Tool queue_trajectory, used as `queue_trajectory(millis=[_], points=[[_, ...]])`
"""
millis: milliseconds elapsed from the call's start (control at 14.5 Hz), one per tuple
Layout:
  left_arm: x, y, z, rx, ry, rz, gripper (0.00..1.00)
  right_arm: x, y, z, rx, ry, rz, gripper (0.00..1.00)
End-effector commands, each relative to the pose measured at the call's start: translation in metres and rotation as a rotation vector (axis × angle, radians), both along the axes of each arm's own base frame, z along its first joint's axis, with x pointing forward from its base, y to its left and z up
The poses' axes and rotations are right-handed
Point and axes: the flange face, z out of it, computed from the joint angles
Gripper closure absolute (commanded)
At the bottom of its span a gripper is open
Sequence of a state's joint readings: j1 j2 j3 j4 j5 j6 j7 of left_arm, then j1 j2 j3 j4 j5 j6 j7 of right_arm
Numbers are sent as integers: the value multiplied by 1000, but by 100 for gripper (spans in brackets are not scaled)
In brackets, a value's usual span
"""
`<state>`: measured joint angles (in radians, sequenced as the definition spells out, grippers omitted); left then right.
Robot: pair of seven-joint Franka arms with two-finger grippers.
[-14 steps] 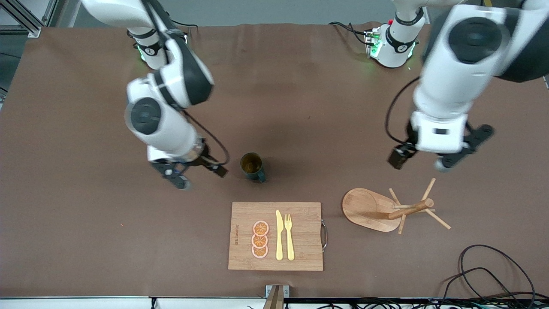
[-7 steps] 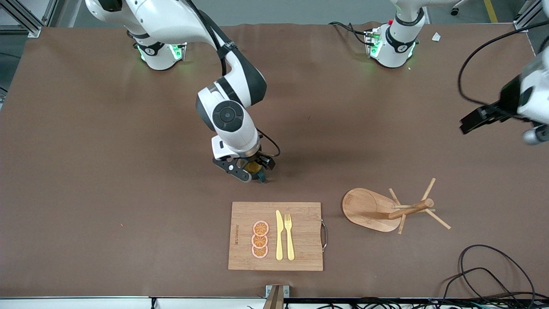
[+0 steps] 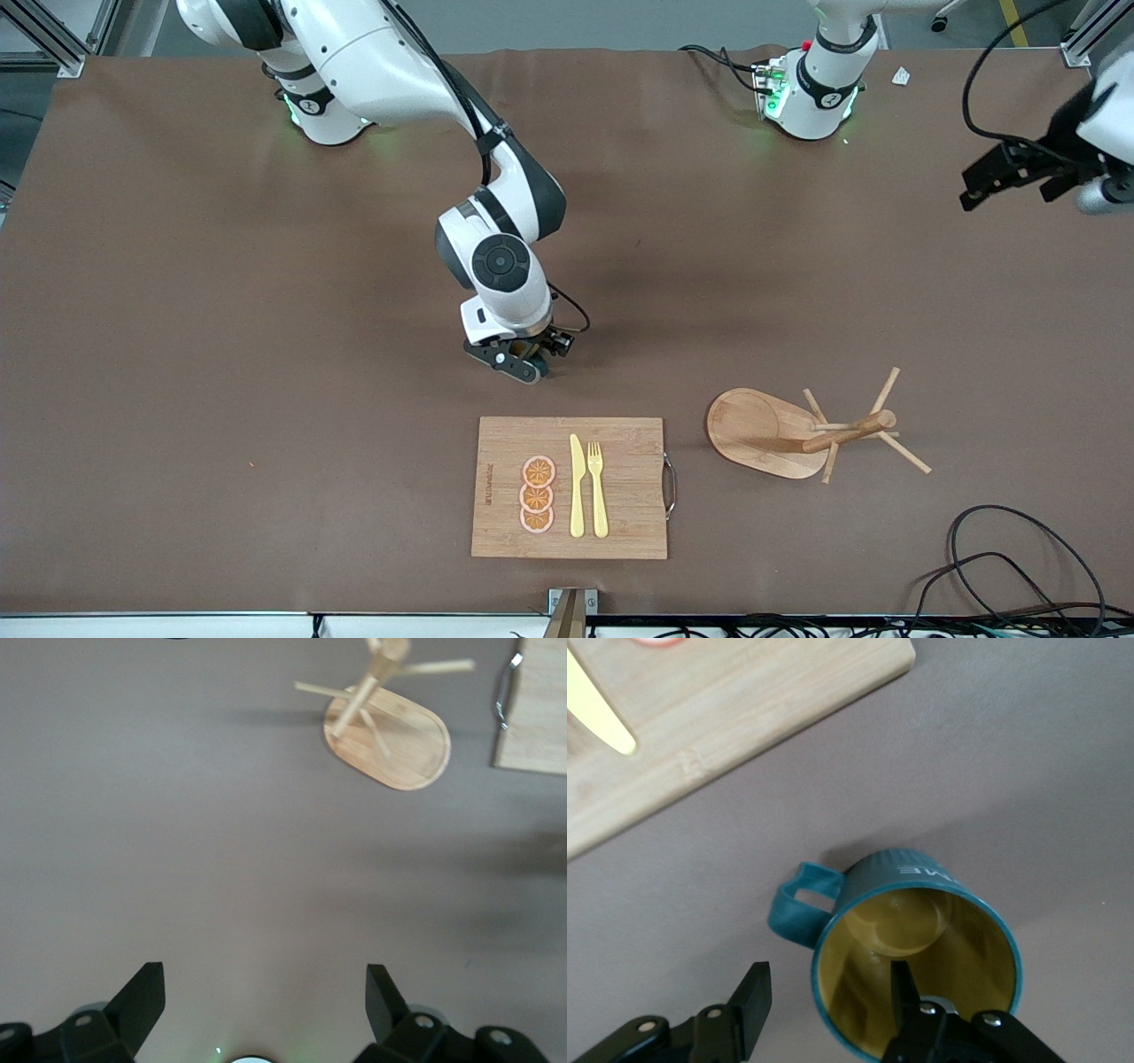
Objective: Transfer cup from left to right arm and place
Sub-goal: 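Grasp the teal mug rim with the right gripper and lift it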
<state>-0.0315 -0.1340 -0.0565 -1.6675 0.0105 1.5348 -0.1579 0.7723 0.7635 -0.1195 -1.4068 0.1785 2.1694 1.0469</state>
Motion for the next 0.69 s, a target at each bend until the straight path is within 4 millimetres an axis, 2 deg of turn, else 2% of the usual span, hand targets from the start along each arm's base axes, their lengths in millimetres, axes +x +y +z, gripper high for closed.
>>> queue_trajectory(millis=[0, 69, 138, 276, 415, 622], points=[[-2, 3, 9, 3, -10, -71, 0, 3, -6, 3, -10, -7, 46, 77], [3, 3, 8, 3, -5, -112, 0, 5, -8, 6, -5, -11, 64, 89], [3, 2, 8, 3, -6, -125, 0, 6, -9, 7, -4, -14, 86, 96], [5, 5, 5, 3, -1, -130, 0, 11, -15, 12, -2, -25, 138, 99], [6, 7, 8, 3, -7, -125, 0, 25, -40, 27, -6, -2, 188, 99], [9, 7, 7, 4, -6, -122, 0, 51, -102, 71, -2, 51, 326, 99]])
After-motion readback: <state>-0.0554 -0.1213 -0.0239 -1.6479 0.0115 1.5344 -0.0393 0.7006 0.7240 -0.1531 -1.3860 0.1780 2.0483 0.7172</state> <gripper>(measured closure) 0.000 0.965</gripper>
